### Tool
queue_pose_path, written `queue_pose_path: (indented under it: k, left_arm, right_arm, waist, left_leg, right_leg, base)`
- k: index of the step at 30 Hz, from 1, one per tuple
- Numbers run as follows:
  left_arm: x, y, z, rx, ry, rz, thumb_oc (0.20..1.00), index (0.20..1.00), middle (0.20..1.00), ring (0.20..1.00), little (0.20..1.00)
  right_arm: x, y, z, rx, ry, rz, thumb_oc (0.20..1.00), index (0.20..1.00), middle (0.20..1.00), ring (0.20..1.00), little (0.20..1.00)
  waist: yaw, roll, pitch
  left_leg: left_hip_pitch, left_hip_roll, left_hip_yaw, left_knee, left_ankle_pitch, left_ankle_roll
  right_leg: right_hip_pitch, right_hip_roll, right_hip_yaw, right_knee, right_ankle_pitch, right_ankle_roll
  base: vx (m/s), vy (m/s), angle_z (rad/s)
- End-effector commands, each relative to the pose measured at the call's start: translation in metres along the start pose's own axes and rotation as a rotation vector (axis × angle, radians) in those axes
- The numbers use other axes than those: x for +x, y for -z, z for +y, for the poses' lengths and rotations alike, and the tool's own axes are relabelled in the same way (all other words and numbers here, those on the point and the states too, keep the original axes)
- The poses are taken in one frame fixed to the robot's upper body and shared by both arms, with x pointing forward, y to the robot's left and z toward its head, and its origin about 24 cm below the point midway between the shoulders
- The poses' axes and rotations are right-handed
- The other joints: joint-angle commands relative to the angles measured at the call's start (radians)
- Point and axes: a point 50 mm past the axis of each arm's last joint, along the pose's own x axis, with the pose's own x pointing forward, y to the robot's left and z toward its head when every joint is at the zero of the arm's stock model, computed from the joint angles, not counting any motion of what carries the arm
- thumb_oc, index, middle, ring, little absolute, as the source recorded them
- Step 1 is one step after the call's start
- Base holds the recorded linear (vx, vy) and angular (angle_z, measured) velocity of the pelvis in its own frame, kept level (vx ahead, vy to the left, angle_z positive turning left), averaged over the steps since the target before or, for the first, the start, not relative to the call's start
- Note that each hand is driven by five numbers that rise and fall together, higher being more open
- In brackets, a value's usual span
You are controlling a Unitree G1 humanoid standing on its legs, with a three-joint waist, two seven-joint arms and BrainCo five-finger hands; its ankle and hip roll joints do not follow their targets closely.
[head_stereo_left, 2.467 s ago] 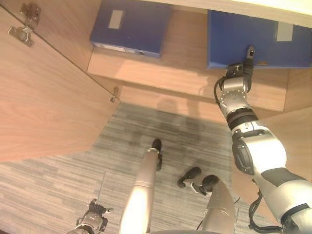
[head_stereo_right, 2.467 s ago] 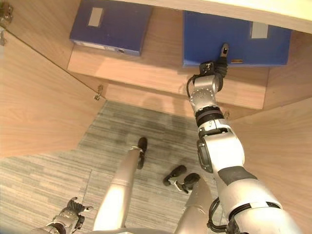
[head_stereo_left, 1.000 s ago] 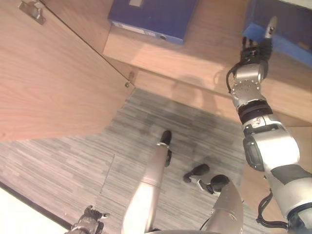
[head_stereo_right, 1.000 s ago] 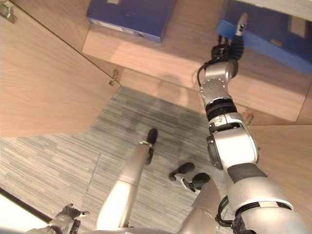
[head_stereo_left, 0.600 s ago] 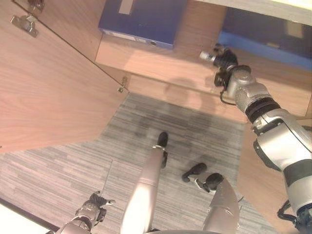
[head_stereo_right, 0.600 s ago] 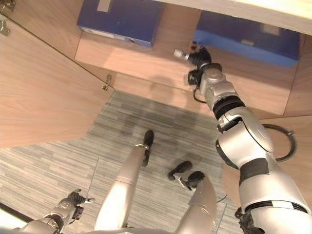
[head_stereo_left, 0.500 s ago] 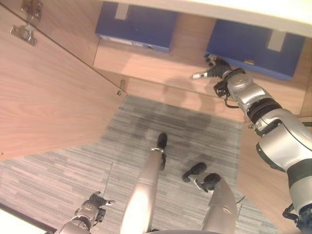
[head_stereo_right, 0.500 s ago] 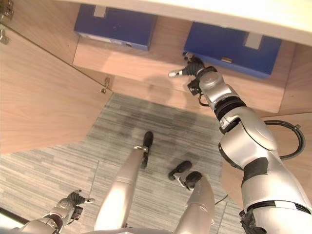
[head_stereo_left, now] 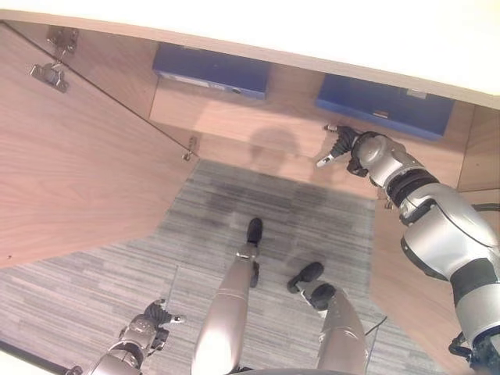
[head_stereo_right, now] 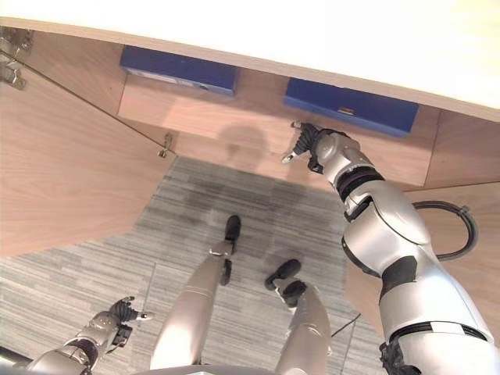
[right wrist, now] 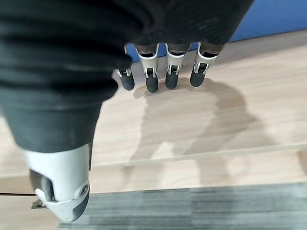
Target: Put the empty folder in the office cabinet
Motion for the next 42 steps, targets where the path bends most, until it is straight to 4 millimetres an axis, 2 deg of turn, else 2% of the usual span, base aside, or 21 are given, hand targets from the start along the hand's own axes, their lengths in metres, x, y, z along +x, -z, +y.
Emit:
queue_pose_path:
  k: [1, 2, 5, 8, 13, 18, 20, 22, 23, 24, 26, 27, 29, 33, 34, 36, 37, 38, 40, 41, 42]
  left_arm:
    - [-0.001, 0.017, 0.009, 0.095, -0.018, 0.072, 1.000, 1.000, 1.000, 1.000, 1.000]
    - [-0.001, 0.017, 0.009, 0.096, -0.018, 0.073, 1.000, 1.000, 1.000, 1.000, 1.000]
    - [-0.002, 0.022, 0.007, 0.110, -0.006, 0.086, 1.000, 1.000, 1.000, 1.000, 1.000]
    - [-0.003, 0.030, 0.005, 0.124, 0.006, 0.107, 1.000, 1.000, 1.000, 1.000, 1.000]
    - [-0.006, 0.042, -0.002, 0.150, 0.039, 0.140, 1.000, 1.000, 1.000, 1.000, 1.000]
    - [-0.009, 0.053, -0.019, 0.175, 0.105, 0.178, 1.000, 1.000, 1.000, 1.000, 1.000]
    - [-0.013, 0.064, -0.029, 0.176, 0.141, 0.212, 1.000, 1.000, 1.000, 1.000, 1.000]
    - [-0.017, 0.077, -0.036, 0.206, 0.178, 0.256, 1.000, 1.000, 1.000, 1.000, 1.000]
    - [-0.018, 0.078, -0.036, 0.207, 0.179, 0.257, 1.000, 1.000, 1.000, 1.000, 1.000]
    - [-0.018, 0.078, -0.037, 0.237, 0.192, 0.255, 1.000, 1.000, 1.000, 1.000, 1.000]
    - [-0.017, 0.073, -0.039, 0.273, 0.205, 0.234, 1.000, 1.000, 1.000, 1.000, 1.000]
    - [-0.017, 0.072, -0.041, 0.284, 0.212, 0.230, 1.000, 1.000, 1.000, 1.000, 1.000]
    - [-0.015, 0.064, -0.043, 0.278, 0.204, 0.201, 1.000, 1.000, 1.000, 1.000, 1.000]
    - [-0.015, 0.062, -0.051, 0.222, 0.208, 0.196, 1.000, 1.000, 1.000, 1.000, 1.000]
    - [-0.015, 0.060, -0.055, 0.188, 0.211, 0.190, 1.000, 1.000, 1.000, 1.000, 1.000]
    - [-0.026, 0.073, -0.087, 0.140, 0.295, 0.232, 1.000, 1.000, 1.000, 1.000, 1.000]
    - [-0.026, 0.073, -0.087, 0.141, 0.296, 0.233, 1.000, 1.000, 1.000, 1.000, 1.000]
    - [-0.028, 0.076, -0.091, 0.145, 0.306, 0.241, 1.000, 1.000, 1.000, 1.000, 1.000]
    - [-0.028, 0.077, -0.092, 0.153, 0.307, 0.242, 1.000, 1.000, 1.000, 1.000, 1.000]
    - [-0.027, 0.072, -0.091, 0.167, 0.298, 0.224, 1.000, 1.000, 1.000, 1.000, 1.000]
    - [-0.026, 0.072, -0.089, 0.180, 0.295, 0.224, 1.000, 1.000, 1.000, 1.000, 1.000]
  right_arm:
    - [-0.009, 0.071, 0.030, -0.030, -0.098, 0.306, 1.000, 1.000, 1.000, 1.000, 1.000]
    - [-0.009, 0.071, 0.031, -0.030, -0.099, 0.306, 1.000, 1.000, 1.000, 1.000, 1.000]
    - [-0.008, 0.071, 0.068, -0.098, -0.186, 0.315, 1.000, 1.000, 1.000, 1.000, 1.000]
    - [-0.011, 0.073, 0.096, -0.125, -0.247, 0.317, 1.000, 1.000, 1.000, 1.000, 1.000]
    - [-0.022, 0.068, 0.163, -0.114, -0.419, 0.276, 1.000, 1.000, 1.000, 1.000, 1.000]
    - [-0.046, 0.061, 0.230, -0.027, -0.574, 0.259, 1.000, 1.000, 1.000, 1.000, 1.000]
    - [-0.058, 0.060, 0.254, 0.028, -0.637, 0.254, 1.000, 1.000, 1.000, 1.000, 1.000]
    - [-0.079, 0.066, 0.285, 0.089, -0.721, 0.272, 1.000, 1.000, 1.000, 1.000, 1.000]
    - [-0.079, 0.067, 0.286, 0.089, -0.722, 0.272, 1.000, 1.000, 1.000, 1.000, 1.000]
    - [-0.094, 0.080, 0.300, 0.126, -0.752, 0.321, 1.000, 1.000, 1.000, 1.000, 1.000]
    - [-0.105, 0.092, 0.309, 0.147, -0.763, 0.358, 1.000, 1.000, 1.000, 1.000, 1.000]
    - [-0.110, 0.096, 0.313, 0.153, -0.767, 0.370, 1.000, 1.000, 1.000, 1.000, 1.000]
    - [-0.118, 0.107, 0.316, 0.204, -0.745, 0.402, 1.000, 1.000, 1.000, 1.000, 1.000]
    - [-0.127, 0.115, 0.321, 0.323, -0.719, 0.439, 1.000, 1.000, 1.000, 1.000, 1.000]
    - [-0.131, 0.120, 0.322, 0.405, -0.690, 0.466, 1.000, 1.000, 1.000, 1.000, 1.000]
    - [-0.161, 0.148, 0.334, 0.673, -0.582, 0.630, 1.000, 1.000, 1.000, 1.000, 1.000]
    - [-0.161, 0.148, 0.335, 0.673, -0.582, 0.631, 1.000, 1.000, 1.000, 1.000, 1.000]
    - [-0.172, 0.158, 0.337, 0.718, -0.546, 0.688, 1.000, 1.000, 1.000, 1.000, 1.000]
    - [-0.188, 0.171, 0.342, 0.775, -0.503, 0.767, 1.000, 1.000, 1.000, 1.000, 1.000]
    - [-0.203, 0.180, 0.348, 0.829, -0.469, 0.838, 1.000, 1.000, 1.000, 1.000, 1.000]
    - [-0.210, 0.182, 0.352, 0.838, -0.471, 0.862, 1.000, 1.000, 1.000, 1.000, 1.000]
  waist:
    - [0.040, 0.034, 0.041]
    - [0.041, 0.035, 0.042]
    - [0.043, 0.037, 0.018]
    - [0.044, 0.039, -0.004]
    - [0.032, 0.032, -0.045]
    - [0.012, 0.019, -0.081]
    - [0.001, 0.013, -0.100]
    - [-0.020, 0.004, -0.140]
    - [-0.020, 0.005, -0.140]
    - [-0.038, 0.001, -0.159]
    - [-0.051, -0.007, -0.154]
    - [-0.055, -0.012, -0.150]
    - [-0.074, -0.021, -0.148]
    - [-0.100, -0.027, -0.164]
    - [-0.119, -0.025, -0.173]
    - [-0.209, -0.010, -0.230]
    - [-0.208, -0.011, -0.231]
    - [-0.229, -0.019, -0.244]
    - [-0.258, -0.016, -0.261]
    - [-0.282, -0.011, -0.262]
    - [-0.290, -0.010, -0.262]
  left_leg:
    - [0.066, 0.024, 0.047, -0.067, -0.020, -0.043]
    - [0.071, 0.025, 0.046, -0.072, -0.017, -0.044]
    - [0.157, 0.028, 0.052, -0.159, 0.019, -0.055]
    - [0.234, 0.031, 0.056, -0.223, 0.039, -0.063]
    - [0.360, 0.053, 0.066, -0.273, 0.048, -0.075]
    - [0.470, 0.096, 0.096, -0.267, 0.033, -0.084]
    - [0.513, 0.113, 0.106, -0.262, 0.028, -0.085]
    - [0.570, 0.127, 0.130, -0.280, 0.024, -0.089]
    - [0.574, 0.127, 0.131, -0.282, 0.024, -0.090]
    - [0.589, 0.131, 0.141, -0.277, 0.015, -0.092]
    - [0.572, 0.130, 0.134, -0.176, -0.028, -0.091]
    - [0.569, 0.126, 0.119, -0.103, -0.067, -0.085]
    - [0.580, 0.103, 0.095, 0.020, -0.124, -0.070]
    - [0.607, 0.080, 0.079, 0.108, -0.177, -0.056]
    - [0.624, 0.073, 0.078, 0.129, -0.195, -0.050]
    - [0.760, 0.048, 0.133, -0.012, -0.311, -0.016]
    - [0.763, 0.047, 0.134, -0.018, -0.308, -0.015]
    - [0.776, 0.026, 0.151, -0.084, -0.282, -0.008]
    - [0.797, 0.002, 0.157, -0.164, -0.270, -0.005]
    - [0.815, -0.024, 0.156, -0.225, -0.255, 0.001]
    - [0.825, -0.032, 0.160, -0.249, -0.249, 0.004]
  right_leg:
    - [0.103, 0.017, 0.026, -0.186, 0.105, 0.089]
    - [0.109, 0.020, 0.024, -0.192, 0.108, 0.089]
    - [0.180, 0.056, 0.021, -0.276, 0.134, 0.102]
    - [0.248, 0.085, 0.020, -0.336, 0.147, 0.107]
    - [0.377, 0.130, 0.032, -0.424, 0.158, 0.108]
    - [0.499, 0.186, 0.055, -0.528, 0.172, 0.106]
    - [0.539, 0.208, 0.073, -0.564, 0.176, 0.104]
    - [0.586, 0.237, 0.083, -0.613, 0.184, 0.107]
    - [0.590, 0.238, 0.083, -0.616, 0.186, 0.107]
    - [0.616, 0.247, 0.091, -0.639, 0.187, 0.107]
    - [0.633, 0.247, 0.102, -0.648, 0.190, 0.100]
    - [0.642, 0.248, 0.110, -0.652, 0.192, 0.096]
    - [0.649, 0.243, 0.123, -0.659, 0.202, 0.090]
    - [0.660, 0.254, 0.145, -0.662, 0.208, 0.090]
    - [0.658, 0.259, 0.159, -0.662, 0.211, 0.090]
    - [0.654, 0.277, 0.198, -0.667, 0.231, 0.108]
    - [0.653, 0.276, 0.199, -0.667, 0.232, 0.109]
    - [0.634, 0.260, 0.193, -0.668, 0.260, 0.110]
    - [0.610, 0.253, 0.203, -0.668, 0.292, 0.125]
    - [0.585, 0.246, 0.215, -0.661, 0.325, 0.138]
    - [0.578, 0.244, 0.220, -0.661, 0.336, 0.142]
  base:
    - [0.00, -0.019, 0.04]
    - [0.01, -0.032, 0.02]
    - [0.03, -0.036, -0.06]
    - [0.05, -0.042, -0.13]
    - [0.06, -0.063, -0.09]
    - [0.04, -0.112, -0.20]
    - [0.05, -0.110, -0.45]
    - [0.09, -0.095, -0.38]
    - [0.09, -0.075, -0.23]
    - [0.03, -0.054, -0.19]
    - [-0.03, -0.072, -0.18]
    - [-0.11, -0.055, -0.12]
    - [-0.09, -0.010, -0.11]
    - [-0.02, 0.042, -0.21]
    - [0.00, 0.143, -0.28]
    - [-0.02, 0.242, -0.34]
    - [-0.12, 0.186, -0.24]
    - [-0.12, 0.117, -0.24]
    - [-0.15, 0.196, -0.16]
    - [-0.15, 0.207, -0.17]
    - [-0.15, 0.196, -0.22]
